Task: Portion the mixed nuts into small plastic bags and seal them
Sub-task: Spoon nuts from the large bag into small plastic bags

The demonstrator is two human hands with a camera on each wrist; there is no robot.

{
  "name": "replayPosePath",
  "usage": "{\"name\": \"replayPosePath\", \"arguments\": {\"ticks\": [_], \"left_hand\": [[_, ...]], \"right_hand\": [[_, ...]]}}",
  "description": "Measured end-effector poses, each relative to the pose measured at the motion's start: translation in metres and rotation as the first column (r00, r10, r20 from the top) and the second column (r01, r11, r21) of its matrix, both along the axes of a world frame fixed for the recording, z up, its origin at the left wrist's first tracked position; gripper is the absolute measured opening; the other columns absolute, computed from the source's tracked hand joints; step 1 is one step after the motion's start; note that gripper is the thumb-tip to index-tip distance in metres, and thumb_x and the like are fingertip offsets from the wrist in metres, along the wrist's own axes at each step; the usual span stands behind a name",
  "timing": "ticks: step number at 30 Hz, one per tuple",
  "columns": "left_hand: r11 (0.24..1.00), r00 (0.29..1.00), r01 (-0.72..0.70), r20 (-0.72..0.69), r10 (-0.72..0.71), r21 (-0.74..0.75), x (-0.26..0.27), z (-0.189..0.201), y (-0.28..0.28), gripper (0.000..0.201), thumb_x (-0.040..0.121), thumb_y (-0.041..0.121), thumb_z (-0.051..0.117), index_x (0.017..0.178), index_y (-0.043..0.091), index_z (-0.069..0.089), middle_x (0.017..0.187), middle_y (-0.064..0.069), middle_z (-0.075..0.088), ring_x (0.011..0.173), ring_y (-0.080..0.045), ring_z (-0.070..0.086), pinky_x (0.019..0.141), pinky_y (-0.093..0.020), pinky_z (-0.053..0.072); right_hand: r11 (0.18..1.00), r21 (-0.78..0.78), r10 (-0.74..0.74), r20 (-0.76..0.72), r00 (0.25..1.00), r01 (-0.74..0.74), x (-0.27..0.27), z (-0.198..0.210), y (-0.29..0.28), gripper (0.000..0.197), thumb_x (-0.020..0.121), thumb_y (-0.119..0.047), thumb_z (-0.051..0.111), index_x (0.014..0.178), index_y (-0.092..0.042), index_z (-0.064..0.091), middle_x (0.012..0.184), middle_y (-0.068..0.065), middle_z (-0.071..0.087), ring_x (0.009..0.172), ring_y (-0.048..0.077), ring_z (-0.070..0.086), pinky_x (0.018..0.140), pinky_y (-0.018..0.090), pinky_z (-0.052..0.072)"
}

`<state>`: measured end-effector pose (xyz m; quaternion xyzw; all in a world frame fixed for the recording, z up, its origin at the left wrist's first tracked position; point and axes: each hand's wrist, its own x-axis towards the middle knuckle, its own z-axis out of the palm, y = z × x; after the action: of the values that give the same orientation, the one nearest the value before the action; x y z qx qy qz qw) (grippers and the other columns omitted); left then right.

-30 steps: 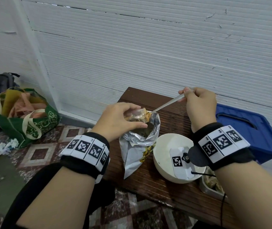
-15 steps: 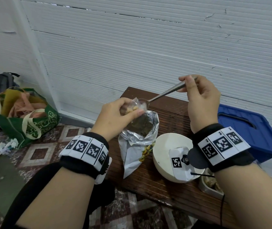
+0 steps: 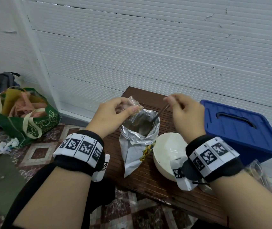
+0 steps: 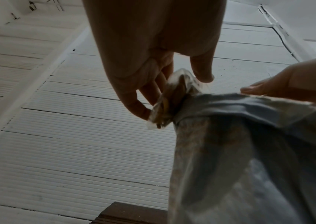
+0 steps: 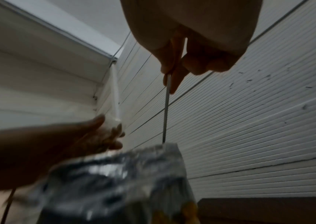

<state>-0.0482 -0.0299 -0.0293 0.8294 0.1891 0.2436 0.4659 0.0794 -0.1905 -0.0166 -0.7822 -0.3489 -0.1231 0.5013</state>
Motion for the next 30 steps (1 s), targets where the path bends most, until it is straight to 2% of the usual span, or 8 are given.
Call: {"name": "replayPosePath", "arguments": {"ticks": [3,5,11,15,18,21,24,30], "left_hand": [[1.0,1.0,0.002,-0.017,-0.002,0.001,0.0,-0.001,0.001,0.019,0.075,0.056,0.061,0.085,0.04,0.059,0.095,0.015,0.065,0.092,0.006,0.057,0.073,-0.002,0.039],[1.0,1.0,0.004,-0.019,-0.004,0.0,0.001,-0.003,0.002,0.012,0.08,0.049,0.064,0.086,0.039,0.06,0.097,0.015,0.066,0.094,0.005,0.058,0.075,-0.004,0.04],[1.0,0.999,0.012,-0.033,-0.012,0.002,0.002,-0.004,0.002,0.01,0.082,0.044,0.066,0.086,0.039,0.059,0.094,0.016,0.065,0.09,0.007,0.058,0.073,-0.003,0.041],[1.0,0.999,0.018,-0.038,-0.018,0.001,0.001,-0.003,0.002,0.012,0.081,0.045,0.067,0.088,0.038,0.059,0.093,0.018,0.064,0.083,0.018,0.055,0.071,0.002,0.04],[1.0,0.999,0.018,-0.043,-0.017,0.005,0.001,-0.002,0.001,0.015,0.079,0.048,0.067,0.088,0.039,0.06,0.094,0.017,0.064,0.086,0.014,0.056,0.073,-0.002,0.041],[1.0,1.0,0.001,-0.024,-0.001,0.003,-0.001,0.0,0.001,0.028,0.069,0.058,0.064,0.089,0.04,0.059,0.096,0.014,0.065,0.091,0.002,0.059,0.076,-0.009,0.044],[1.0,1.0,-0.005,-0.006,0.005,-0.006,-0.003,-0.001,0.003,0.045,0.062,0.063,0.065,0.098,0.035,0.065,0.097,0.013,0.067,0.093,-0.003,0.062,0.081,-0.017,0.048],[1.0,0.999,-0.003,-0.037,0.003,-0.005,-0.009,0.004,0.009,0.048,0.066,0.05,0.075,0.108,0.029,0.067,0.091,0.017,0.069,0.088,0.008,0.061,0.078,-0.009,0.046]], "right_hand": [[0.961,-0.243,0.174,0.151,0.973,-0.134,-0.008,-0.018,0.005,0.016,0.093,-0.019,0.06,0.086,-0.017,0.074,0.072,-0.007,0.071,0.063,0.006,0.059,0.073,0.03,0.05],[0.926,-0.331,0.243,0.153,0.958,-0.182,-0.011,-0.028,0.007,0.016,0.092,-0.02,0.06,0.086,-0.015,0.074,0.069,-0.001,0.07,0.065,0.018,0.061,0.073,0.037,0.05],[0.964,-0.207,0.146,-0.103,0.984,-0.165,-0.012,-0.032,0.009,0.017,0.093,-0.016,0.058,0.085,-0.016,0.074,0.071,-0.005,0.067,0.069,0.012,0.06,0.068,0.028,0.047],[0.986,-0.114,0.09,-0.228,0.97,-0.118,-0.01,-0.031,0.009,0.023,0.095,-0.016,0.055,0.078,-0.016,0.071,0.069,0.007,0.068,0.07,0.026,0.062,0.066,0.027,0.046],[0.998,-0.049,0.029,-0.301,0.953,-0.045,-0.005,-0.03,0.008,0.027,0.095,-0.017,0.054,0.075,-0.016,0.071,0.069,0.003,0.068,0.071,0.019,0.063,0.064,0.013,0.044],[0.999,0.006,-0.047,-0.344,0.938,0.052,0.0,-0.025,0.006,0.033,0.096,-0.017,0.053,0.065,-0.018,0.066,0.071,-0.004,0.068,0.071,0.005,0.059,0.068,0.013,0.041],[0.991,0.026,-0.113,-0.364,0.924,0.132,0.005,-0.019,0.002,0.031,0.096,-0.017,0.052,0.069,-0.013,0.067,0.069,-0.008,0.065,0.066,-0.003,0.055,0.057,0.0,0.035],[0.968,0.048,-0.205,-0.412,0.888,0.246,0.018,-0.007,-0.007,0.034,0.096,-0.019,0.051,0.066,-0.013,0.067,0.067,-0.015,0.062,0.068,-0.003,0.053,0.072,0.02,0.038]]}}
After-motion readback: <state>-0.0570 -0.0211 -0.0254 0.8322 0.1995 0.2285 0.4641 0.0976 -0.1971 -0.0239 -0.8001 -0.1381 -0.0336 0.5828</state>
